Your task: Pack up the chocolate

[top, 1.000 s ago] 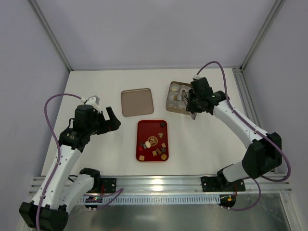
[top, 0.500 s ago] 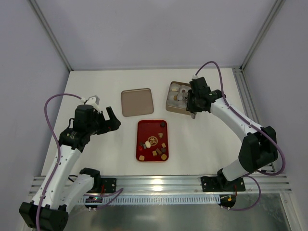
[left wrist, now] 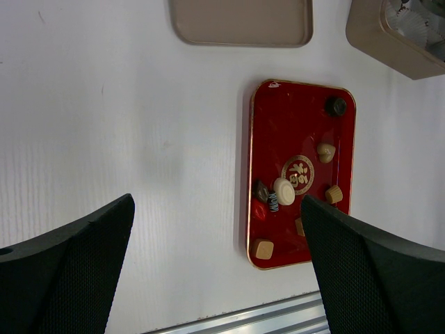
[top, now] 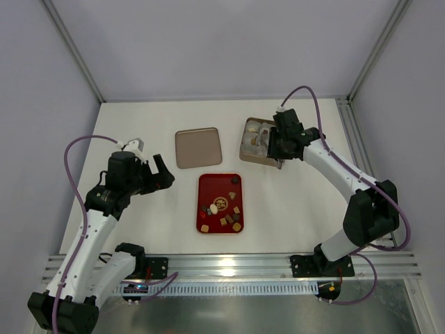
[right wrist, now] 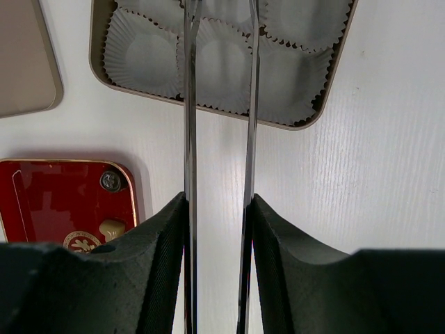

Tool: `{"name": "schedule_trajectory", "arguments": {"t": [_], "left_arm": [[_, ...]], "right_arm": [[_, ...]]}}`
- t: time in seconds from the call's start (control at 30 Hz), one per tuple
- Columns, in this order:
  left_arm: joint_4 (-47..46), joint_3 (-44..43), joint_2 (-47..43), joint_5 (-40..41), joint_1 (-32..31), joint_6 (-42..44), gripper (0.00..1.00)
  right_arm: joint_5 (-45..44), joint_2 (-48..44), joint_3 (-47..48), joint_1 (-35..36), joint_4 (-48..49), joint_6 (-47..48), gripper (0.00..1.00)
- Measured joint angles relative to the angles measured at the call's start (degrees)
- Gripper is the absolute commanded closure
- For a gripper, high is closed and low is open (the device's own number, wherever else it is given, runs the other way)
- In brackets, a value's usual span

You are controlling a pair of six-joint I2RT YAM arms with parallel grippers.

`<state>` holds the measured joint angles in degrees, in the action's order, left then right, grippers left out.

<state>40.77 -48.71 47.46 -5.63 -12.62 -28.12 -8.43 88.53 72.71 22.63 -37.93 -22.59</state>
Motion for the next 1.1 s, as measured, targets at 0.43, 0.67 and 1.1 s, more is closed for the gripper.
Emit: {"name": "schedule_trajectory", "arguments": {"t": [0.43, 0.67, 1.1], "left_arm": [[0.00, 0.00, 0.02, 0.00, 0.00, 0.00, 0.00], [0.00, 0.00, 0.04, 0.09, -0.02, 0.00, 0.00], [0.02, 0.00, 0.22, 0.46, 0.00, 0.00, 0.00]], "right_arm": [[1.62, -9.03, 0.37, 1.64, -2.03, 0.00, 0.58], [1.46, -17.09, -4.81, 14.56, -3.54, -0.79, 0.58], [1.60, -20.22, -12.39, 35.21, -10.03, -7.21, 0.58]]}}
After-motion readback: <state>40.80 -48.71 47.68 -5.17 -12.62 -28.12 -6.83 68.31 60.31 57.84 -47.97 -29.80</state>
